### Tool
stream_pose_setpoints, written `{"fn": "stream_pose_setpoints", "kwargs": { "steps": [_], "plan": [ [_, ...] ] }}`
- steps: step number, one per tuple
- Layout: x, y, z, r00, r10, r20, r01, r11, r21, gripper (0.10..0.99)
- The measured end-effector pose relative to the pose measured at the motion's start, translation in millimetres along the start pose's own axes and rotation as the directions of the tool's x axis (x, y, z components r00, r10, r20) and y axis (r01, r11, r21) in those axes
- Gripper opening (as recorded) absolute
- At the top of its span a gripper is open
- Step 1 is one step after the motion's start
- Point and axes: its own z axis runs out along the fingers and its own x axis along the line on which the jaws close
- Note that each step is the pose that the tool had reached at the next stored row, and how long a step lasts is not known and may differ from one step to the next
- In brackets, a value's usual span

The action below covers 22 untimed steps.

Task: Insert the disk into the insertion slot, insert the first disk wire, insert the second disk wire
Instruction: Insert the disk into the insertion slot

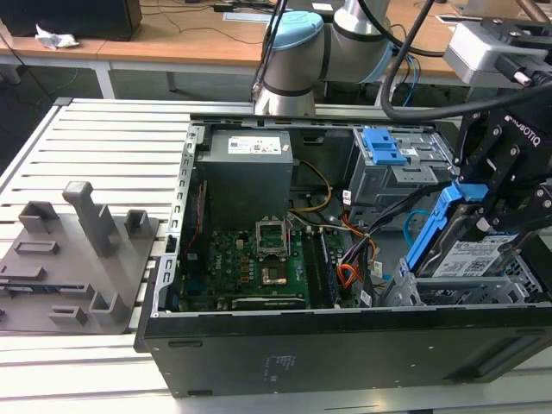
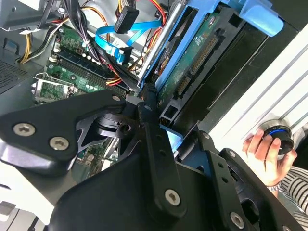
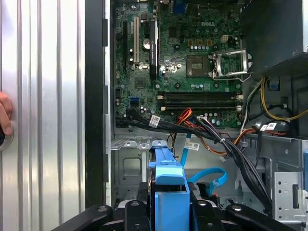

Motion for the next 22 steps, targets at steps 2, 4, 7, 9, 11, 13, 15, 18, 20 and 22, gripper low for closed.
{"fn": "stream_pose_setpoints", "kwargs": {
  "steps": [2, 4, 7, 9, 11, 13, 15, 18, 20, 22],
  "plan": [
    [0.0, 0.0, 0.7, 1.0000, 0.000, -0.0003, 0.000, 1.0000, 0.000, 0.365],
    [0.0, 0.0, 0.9, 1.0000, 0.000, -0.0001, 0.000, 1.0000, 0.000, 0.365],
    [0.0, 0.0, 0.9, 1.0000, 0.000, -0.0003, 0.000, 1.0000, 0.000, 0.373],
    [0.0, -0.1, 1.0, 1.0000, 0.000, -0.0003, 0.000, 1.0000, 0.000, 0.439],
    [0.0, -0.1, 1.1, 1.0000, 0.000, -0.0001, 0.000, 1.0000, 0.000, 0.439],
    [0.0, -0.1, 1.1, 1.0000, 0.000, -0.0002, 0.000, 1.0000, 0.000, 0.439],
    [0.0, -0.1, 1.2, 1.0000, 0.000, -0.0001, 0.000, 1.0000, 0.000, 0.424],
    [0.0, -0.1, 1.3, 1.0000, 0.000, -0.0001, 0.000, 1.0000, 0.000, 0.176],
    [0.0, -0.1, 1.4, 1.0000, 0.000, 0.0000, 0.000, 1.0000, 0.000, 0.106],
    [0.0, -0.1, 1.5, 1.0000, 0.000, 0.0000, 0.000, 1.0000, 0.000, 0.106]
  ]
}}
